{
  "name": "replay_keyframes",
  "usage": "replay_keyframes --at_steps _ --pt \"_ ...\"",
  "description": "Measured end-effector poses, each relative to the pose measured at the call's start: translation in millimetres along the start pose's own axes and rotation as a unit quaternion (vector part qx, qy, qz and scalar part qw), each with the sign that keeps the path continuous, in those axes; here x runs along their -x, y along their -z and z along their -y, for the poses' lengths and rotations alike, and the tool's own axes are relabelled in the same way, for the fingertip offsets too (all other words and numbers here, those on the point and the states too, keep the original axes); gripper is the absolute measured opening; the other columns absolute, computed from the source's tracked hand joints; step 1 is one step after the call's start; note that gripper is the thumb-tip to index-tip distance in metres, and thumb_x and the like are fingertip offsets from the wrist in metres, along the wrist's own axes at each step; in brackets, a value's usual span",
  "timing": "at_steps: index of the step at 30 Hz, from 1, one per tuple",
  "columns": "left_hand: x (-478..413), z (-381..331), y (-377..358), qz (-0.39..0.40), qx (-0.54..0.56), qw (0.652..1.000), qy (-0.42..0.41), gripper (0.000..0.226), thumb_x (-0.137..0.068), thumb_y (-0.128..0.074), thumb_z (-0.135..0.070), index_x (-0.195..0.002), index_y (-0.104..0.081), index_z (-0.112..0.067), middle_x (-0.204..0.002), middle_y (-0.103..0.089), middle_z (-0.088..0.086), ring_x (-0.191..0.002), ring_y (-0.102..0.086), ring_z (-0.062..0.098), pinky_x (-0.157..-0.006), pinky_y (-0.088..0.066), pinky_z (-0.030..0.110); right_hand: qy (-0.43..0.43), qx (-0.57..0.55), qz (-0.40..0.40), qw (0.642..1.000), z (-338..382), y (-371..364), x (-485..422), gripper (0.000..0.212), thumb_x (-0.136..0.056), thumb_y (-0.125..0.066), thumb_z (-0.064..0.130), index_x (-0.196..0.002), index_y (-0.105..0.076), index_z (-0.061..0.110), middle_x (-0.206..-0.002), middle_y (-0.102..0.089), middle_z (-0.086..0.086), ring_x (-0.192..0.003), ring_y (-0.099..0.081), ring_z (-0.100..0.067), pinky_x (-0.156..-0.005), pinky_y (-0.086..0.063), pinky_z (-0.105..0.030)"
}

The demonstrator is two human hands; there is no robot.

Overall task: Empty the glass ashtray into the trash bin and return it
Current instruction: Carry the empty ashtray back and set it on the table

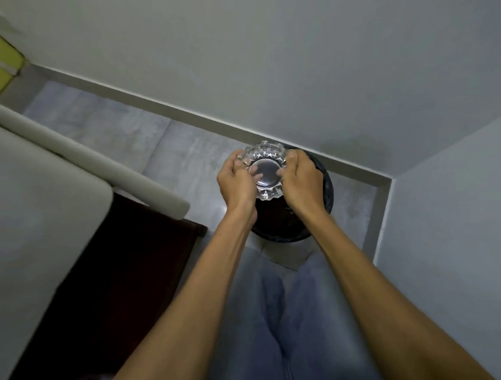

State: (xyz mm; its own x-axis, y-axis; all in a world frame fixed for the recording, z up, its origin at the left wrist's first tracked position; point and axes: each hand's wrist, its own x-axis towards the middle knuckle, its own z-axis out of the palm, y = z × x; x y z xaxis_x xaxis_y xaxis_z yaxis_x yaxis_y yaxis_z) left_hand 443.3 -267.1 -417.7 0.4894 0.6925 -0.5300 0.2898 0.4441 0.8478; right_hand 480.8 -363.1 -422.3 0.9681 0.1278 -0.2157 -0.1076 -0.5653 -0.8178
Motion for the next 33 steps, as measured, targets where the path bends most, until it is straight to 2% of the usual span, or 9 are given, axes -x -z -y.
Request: replay_keyframes --at_steps 4,6,11,14,16,19,23,29,33 --pt "69 -81 6 -0.044 -0.016 0.999 0.017 0.034 -0.1 -0.042 -0.011 -0.122 -0.067 -0.015 -0.116 -0.071 0.008 -0.103 -0.07 0.024 -0.087 -0.059 0.036 0.008 0.012 -0.009 1.0 79 53 48 0.03 -0.105 -0.028 0.032 -0.092 -0.053 0.021 -0.082 -0.067 0.0 -0.072 -0.057 -0.015 -0.057 -0.034 -0.022" --pt "106 -123 13 -0.073 -0.012 0.997 0.019 0.035 -0.098 -0.043 -0.012 -0.122 -0.068 -0.017 -0.12 -0.07 0.006 -0.108 -0.068 0.024 -0.095 -0.056 0.039 0.012 0.023 0.005 1.0 123 79 69 0.033 -0.105 -0.029 0.031 -0.095 -0.056 0.016 -0.083 -0.064 0.002 -0.072 -0.053 -0.015 -0.059 -0.031 -0.026" --pt "185 -212 45 -0.114 0.029 0.993 0.028 0.038 -0.092 -0.046 -0.005 -0.117 -0.071 -0.017 -0.113 -0.073 0.006 -0.093 -0.069 0.018 -0.074 -0.056 0.024 0.068 0.014 0.046 0.997 216 126 115 0.035 -0.103 -0.031 0.029 -0.093 -0.06 0.012 -0.089 -0.068 -0.005 -0.082 -0.061 -0.022 -0.071 -0.043 -0.033" --pt "216 -248 71 -0.14 0.026 0.99 0.02 0.042 -0.087 -0.046 -0.007 -0.117 -0.071 -0.022 -0.112 -0.075 0.002 -0.104 -0.071 0.022 -0.091 -0.058 0.038 0.078 0.025 0.09 0.993 260 136 137 0.034 -0.102 -0.031 0.03 -0.096 -0.059 0.013 -0.093 -0.067 -0.006 -0.086 -0.062 -0.025 -0.075 -0.046 -0.037" --pt "228 -262 94 -0.144 -0.015 0.989 0.007 0.043 -0.083 -0.046 -0.01 -0.113 -0.073 -0.026 -0.108 -0.076 -0.003 -0.103 -0.072 0.021 -0.094 -0.057 0.044 0.083 0.028 0.115 0.989 282 137 153 0.035 -0.102 -0.029 0.031 -0.098 -0.059 0.014 -0.096 -0.068 -0.006 -0.089 -0.062 -0.027 -0.078 -0.049 -0.04" --pt "243 -281 139 -0.143 -0.077 0.986 -0.026 0.038 -0.081 -0.049 -0.015 -0.107 -0.074 -0.028 -0.101 -0.078 -0.007 -0.098 -0.073 0.018 -0.091 -0.058 0.045 0.114 0.029 0.154 0.981 306 121 176 0.033 -0.102 -0.03 0.03 -0.097 -0.058 0.013 -0.097 -0.067 -0.01 -0.09 -0.061 -0.031 -0.077 -0.047 -0.04" --pt "265 -314 204 -0.191 -0.109 0.975 -0.027 0.025 -0.086 -0.054 -0.027 -0.103 -0.073 -0.025 -0.099 -0.077 -0.007 -0.09 -0.068 0.012 -0.082 -0.055 0.03 0.17 0.036 0.224 0.959 343 83 210 0.032 -0.102 -0.032 0.027 -0.099 -0.059 0.012 -0.096 -0.067 -0.012 -0.09 -0.06 -0.033 -0.072 -0.037 -0.033" --pt "255 -307 299 -0.279 -0.082 0.957 -0.004 0.041 -0.086 -0.045 -0.02 -0.117 -0.07 -0.03 -0.119 -0.072 -0.01 -0.114 -0.066 0.017 -0.101 -0.052 0.042 0.207 0.029 0.313 0.927 393 21 254 0.035 -0.102 -0.035 0.03 -0.105 -0.062 0.01 -0.099 -0.069 -0.009 -0.092 -0.062 -0.028 -0.078 -0.046 -0.036" --pt "267 -338 337 -0.342 -0.001 0.94 -0.003 0.04 -0.094 -0.043 -0.01 -0.124 -0.067 -0.021 -0.121 -0.067 -0.008 -0.11 -0.06 0.017 -0.1 -0.049 0.031 0.228 0.051 0.358 0.904 423 -21 273 0.035 -0.102 -0.037 0.032 -0.115 -0.061 0.011 -0.108 -0.068 -0.007 -0.099 -0.062 -0.025 -0.084 -0.047 -0.035"
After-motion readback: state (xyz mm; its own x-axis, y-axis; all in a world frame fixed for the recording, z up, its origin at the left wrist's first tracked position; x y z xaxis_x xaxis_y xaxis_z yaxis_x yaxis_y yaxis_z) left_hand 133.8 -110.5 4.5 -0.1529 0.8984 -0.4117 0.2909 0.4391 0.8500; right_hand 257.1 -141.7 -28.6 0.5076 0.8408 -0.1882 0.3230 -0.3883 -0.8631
